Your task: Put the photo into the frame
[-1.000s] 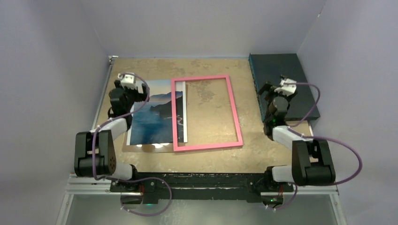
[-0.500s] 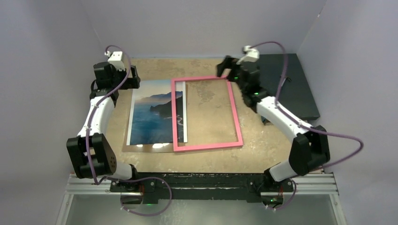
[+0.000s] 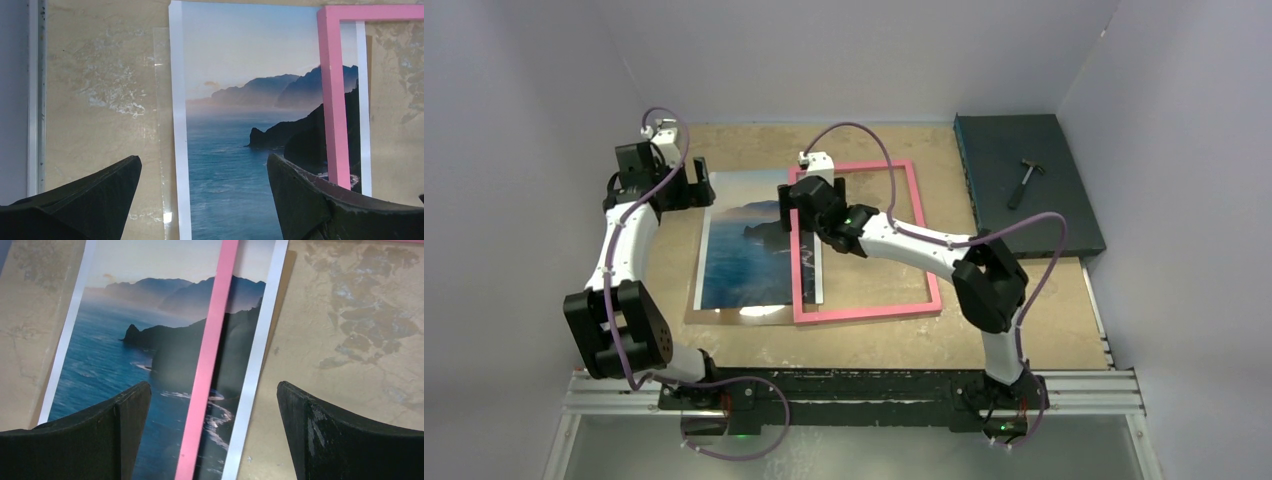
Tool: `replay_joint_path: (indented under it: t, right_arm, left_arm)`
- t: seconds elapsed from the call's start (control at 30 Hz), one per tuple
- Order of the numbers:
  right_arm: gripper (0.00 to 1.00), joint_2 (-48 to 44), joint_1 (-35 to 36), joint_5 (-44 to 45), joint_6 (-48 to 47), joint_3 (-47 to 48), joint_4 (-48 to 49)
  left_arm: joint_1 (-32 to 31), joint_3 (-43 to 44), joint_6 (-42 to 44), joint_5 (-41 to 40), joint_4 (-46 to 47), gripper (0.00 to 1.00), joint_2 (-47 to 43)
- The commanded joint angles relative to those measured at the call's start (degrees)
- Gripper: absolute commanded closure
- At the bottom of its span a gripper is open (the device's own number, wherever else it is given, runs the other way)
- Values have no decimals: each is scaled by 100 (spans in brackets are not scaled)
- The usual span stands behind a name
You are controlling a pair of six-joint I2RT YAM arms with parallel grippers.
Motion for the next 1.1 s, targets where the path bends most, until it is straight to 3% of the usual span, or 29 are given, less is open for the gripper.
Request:
replay_joint_path:
  t: [0.0, 0.3, 0.7, 1.07]
  right_arm:
    - [1, 241, 113, 257, 366, 673, -588]
    - [2, 949, 359, 121, 370, 934, -786]
    - [27, 1079, 382, -113, 509, 665, -584]
    - [39, 1893, 512, 106, 627, 1456, -1206]
  left_arm:
    - [9, 285, 135, 30, -210, 5, -281]
    - [6, 109, 406, 106, -354, 6, -238]
    - [11, -70, 525, 266, -531, 8, -338]
    - [-2, -84, 594, 146, -624, 7, -372]
